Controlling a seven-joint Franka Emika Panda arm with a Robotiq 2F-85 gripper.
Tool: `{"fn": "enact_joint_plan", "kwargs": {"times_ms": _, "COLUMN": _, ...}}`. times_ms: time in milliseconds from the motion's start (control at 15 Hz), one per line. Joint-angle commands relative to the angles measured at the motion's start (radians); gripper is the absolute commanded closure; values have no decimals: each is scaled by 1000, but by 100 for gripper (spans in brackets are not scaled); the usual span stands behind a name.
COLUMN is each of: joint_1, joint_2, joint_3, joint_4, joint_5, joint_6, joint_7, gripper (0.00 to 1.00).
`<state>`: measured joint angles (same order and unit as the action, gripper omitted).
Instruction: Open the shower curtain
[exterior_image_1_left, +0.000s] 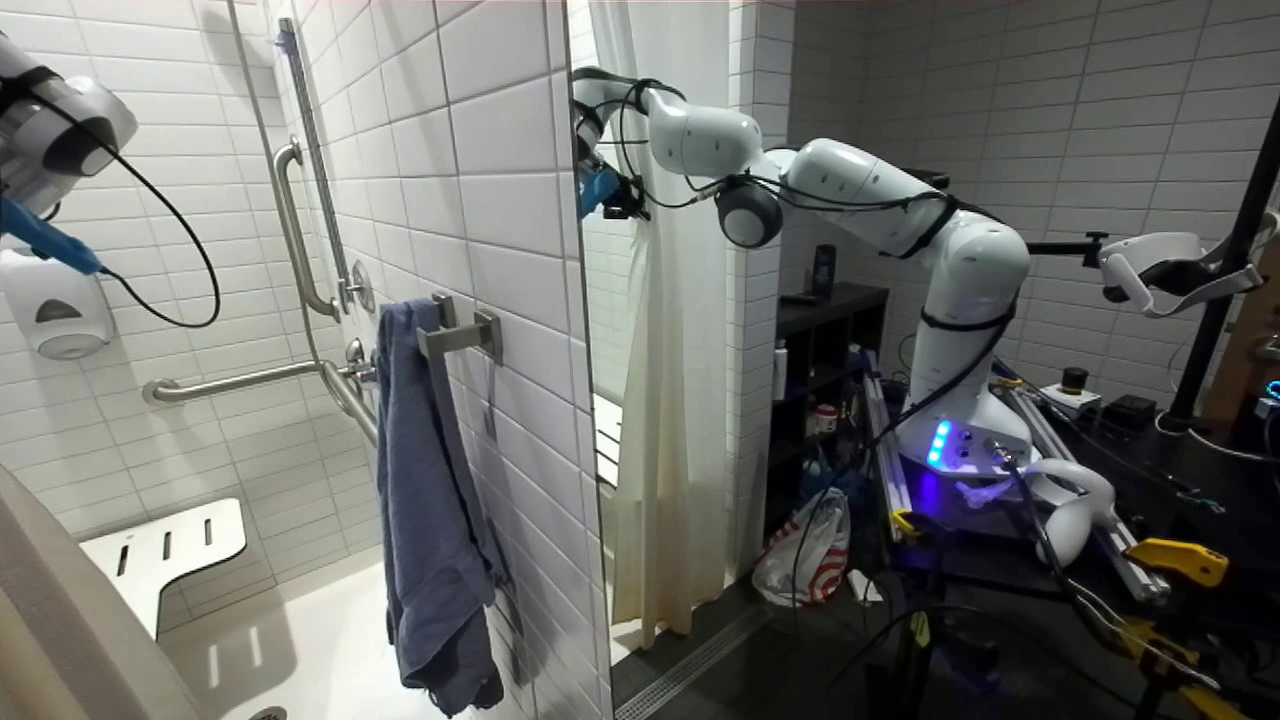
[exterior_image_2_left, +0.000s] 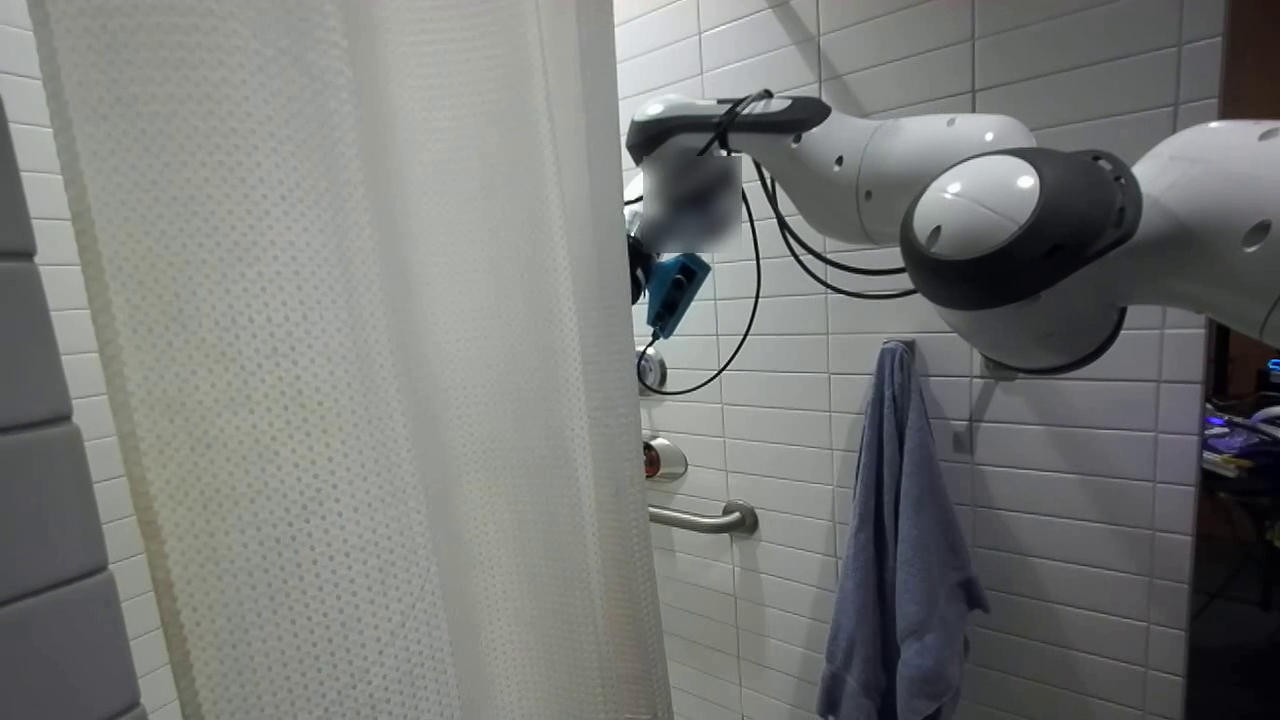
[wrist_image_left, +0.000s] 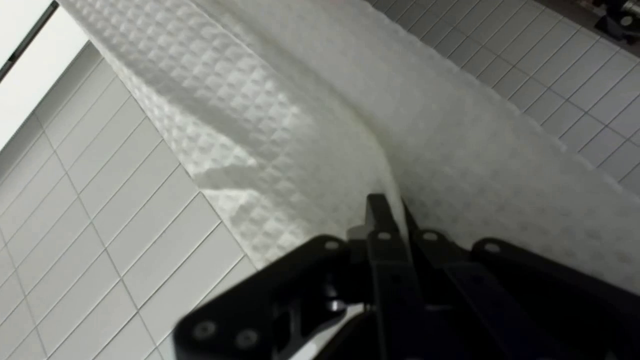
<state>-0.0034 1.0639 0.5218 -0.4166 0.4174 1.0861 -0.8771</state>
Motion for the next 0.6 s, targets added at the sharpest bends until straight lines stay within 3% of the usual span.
{"fn": "enact_joint_plan", "kwargs": {"times_ms": 0, "joint_1": 10, "joint_2": 7, "joint_3": -11, "joint_4": -50, "joint_5": -31, "joint_6": -4, "joint_7": -25, "gripper": 100}}
{"fn": "enact_joint_plan", "kwargs": {"times_ms": 467, "joint_1": -2, "joint_2": 7, "joint_3": -6, "joint_4": -49, "joint_5": -30, "joint_6": -17, "joint_7": -26, "gripper": 100}}
{"fn": "enact_joint_plan", "kwargs": {"times_ms": 533, "joint_1": 37, "joint_2": 56, "joint_3": -37, "joint_4": 112, "joint_5": 32, "joint_6": -61, "joint_7": 16, "gripper": 98}}
